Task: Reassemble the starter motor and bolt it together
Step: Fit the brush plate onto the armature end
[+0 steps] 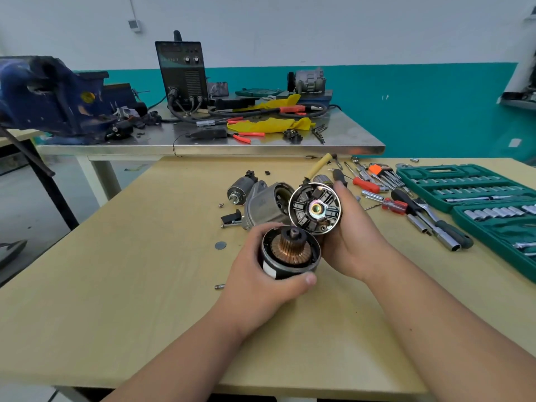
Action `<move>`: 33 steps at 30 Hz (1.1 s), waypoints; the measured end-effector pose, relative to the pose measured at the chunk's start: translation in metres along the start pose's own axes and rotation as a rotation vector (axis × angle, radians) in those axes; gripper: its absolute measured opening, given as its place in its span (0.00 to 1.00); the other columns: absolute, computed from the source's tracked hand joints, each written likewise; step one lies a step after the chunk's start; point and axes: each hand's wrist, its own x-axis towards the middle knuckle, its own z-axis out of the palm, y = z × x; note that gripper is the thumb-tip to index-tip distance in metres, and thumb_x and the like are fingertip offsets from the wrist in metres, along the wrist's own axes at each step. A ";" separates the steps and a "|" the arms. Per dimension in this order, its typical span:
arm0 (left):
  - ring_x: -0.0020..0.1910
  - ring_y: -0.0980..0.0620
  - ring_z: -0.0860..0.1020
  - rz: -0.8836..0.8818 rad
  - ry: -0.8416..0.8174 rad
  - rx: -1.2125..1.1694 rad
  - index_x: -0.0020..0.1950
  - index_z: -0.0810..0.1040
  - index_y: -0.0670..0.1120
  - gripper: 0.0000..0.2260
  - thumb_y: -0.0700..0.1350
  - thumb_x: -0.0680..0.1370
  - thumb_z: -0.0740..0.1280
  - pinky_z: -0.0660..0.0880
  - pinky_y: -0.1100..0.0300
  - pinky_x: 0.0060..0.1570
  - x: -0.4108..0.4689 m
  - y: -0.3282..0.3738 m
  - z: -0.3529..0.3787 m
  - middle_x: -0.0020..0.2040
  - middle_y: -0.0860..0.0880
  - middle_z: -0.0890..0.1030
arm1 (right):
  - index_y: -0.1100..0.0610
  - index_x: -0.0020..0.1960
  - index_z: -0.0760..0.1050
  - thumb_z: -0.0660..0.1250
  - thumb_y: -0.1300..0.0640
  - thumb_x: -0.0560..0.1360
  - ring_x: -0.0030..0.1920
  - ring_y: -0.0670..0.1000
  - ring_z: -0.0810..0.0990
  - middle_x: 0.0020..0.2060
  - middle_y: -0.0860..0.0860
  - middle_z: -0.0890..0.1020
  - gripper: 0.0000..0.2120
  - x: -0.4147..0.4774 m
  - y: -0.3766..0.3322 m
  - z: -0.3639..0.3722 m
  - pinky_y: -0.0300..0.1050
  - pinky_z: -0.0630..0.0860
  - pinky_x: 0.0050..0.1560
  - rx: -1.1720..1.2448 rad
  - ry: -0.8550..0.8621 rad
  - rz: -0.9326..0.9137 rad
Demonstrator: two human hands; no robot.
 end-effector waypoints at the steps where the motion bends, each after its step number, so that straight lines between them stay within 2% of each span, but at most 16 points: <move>1: 0.54 0.60 0.80 0.056 -0.005 0.019 0.60 0.73 0.51 0.33 0.53 0.58 0.78 0.72 0.70 0.52 -0.002 0.000 0.000 0.54 0.58 0.81 | 0.55 0.62 0.78 0.51 0.34 0.78 0.59 0.56 0.80 0.56 0.57 0.83 0.31 -0.001 0.001 -0.002 0.53 0.74 0.61 0.006 -0.022 0.003; 5: 0.56 0.60 0.79 0.181 0.000 0.051 0.61 0.70 0.51 0.33 0.52 0.60 0.78 0.72 0.70 0.54 -0.006 0.003 0.002 0.56 0.62 0.79 | 0.55 0.60 0.80 0.53 0.35 0.78 0.56 0.55 0.82 0.57 0.57 0.83 0.29 -0.003 0.005 -0.004 0.54 0.73 0.61 0.065 -0.099 0.004; 8: 0.55 0.61 0.79 0.211 0.011 0.046 0.61 0.69 0.52 0.32 0.51 0.61 0.78 0.72 0.70 0.54 -0.007 0.004 0.003 0.56 0.62 0.78 | 0.53 0.54 0.84 0.54 0.35 0.77 0.55 0.55 0.82 0.56 0.56 0.83 0.28 -0.003 0.005 -0.006 0.53 0.73 0.61 0.101 -0.134 -0.016; 12: 0.56 0.62 0.78 0.239 0.041 0.030 0.61 0.68 0.51 0.32 0.51 0.61 0.77 0.71 0.71 0.54 -0.005 0.006 0.002 0.56 0.64 0.78 | 0.51 0.55 0.84 0.53 0.34 0.77 0.57 0.54 0.81 0.58 0.55 0.82 0.28 -0.004 0.005 -0.008 0.53 0.74 0.59 0.118 -0.168 -0.029; 14: 0.55 0.63 0.78 0.244 0.053 0.029 0.61 0.68 0.50 0.32 0.51 0.61 0.77 0.71 0.72 0.54 -0.005 0.006 0.001 0.56 0.65 0.78 | 0.51 0.55 0.84 0.53 0.35 0.76 0.57 0.54 0.81 0.58 0.55 0.82 0.28 -0.004 0.005 -0.008 0.52 0.75 0.56 0.129 -0.183 -0.042; 17: 0.55 0.64 0.78 0.245 0.067 0.047 0.61 0.68 0.50 0.32 0.51 0.61 0.77 0.71 0.72 0.54 -0.006 0.005 0.001 0.56 0.65 0.78 | 0.51 0.55 0.84 0.53 0.35 0.76 0.57 0.53 0.81 0.58 0.54 0.83 0.28 -0.004 0.006 -0.008 0.51 0.76 0.56 0.145 -0.199 -0.051; 24: 0.54 0.60 0.79 0.202 0.068 0.098 0.60 0.71 0.50 0.32 0.54 0.60 0.78 0.72 0.71 0.54 -0.005 0.002 0.002 0.55 0.61 0.80 | 0.49 0.50 0.85 0.50 0.34 0.77 0.50 0.52 0.83 0.50 0.53 0.85 0.29 -0.005 0.005 -0.008 0.50 0.77 0.51 0.133 -0.182 -0.067; 27: 0.55 0.60 0.79 0.201 0.056 0.117 0.60 0.71 0.50 0.32 0.54 0.60 0.78 0.71 0.72 0.53 -0.006 0.002 0.001 0.55 0.62 0.79 | 0.49 0.47 0.85 0.48 0.34 0.79 0.46 0.52 0.84 0.47 0.52 0.85 0.31 -0.005 0.006 -0.009 0.51 0.75 0.54 0.142 -0.172 -0.075; 30: 0.54 0.61 0.79 0.195 0.056 0.134 0.59 0.71 0.53 0.31 0.55 0.60 0.78 0.71 0.73 0.52 -0.007 0.003 0.001 0.54 0.63 0.79 | 0.50 0.49 0.86 0.47 0.33 0.78 0.46 0.52 0.84 0.48 0.53 0.85 0.32 -0.006 0.006 -0.009 0.52 0.73 0.58 0.135 -0.167 -0.067; 33: 0.53 0.61 0.80 0.183 0.057 0.148 0.58 0.71 0.55 0.30 0.56 0.60 0.78 0.71 0.73 0.51 -0.007 0.003 0.002 0.54 0.63 0.79 | 0.50 0.49 0.85 0.47 0.33 0.78 0.47 0.51 0.84 0.49 0.53 0.85 0.32 -0.006 0.006 -0.008 0.51 0.74 0.56 0.123 -0.186 -0.070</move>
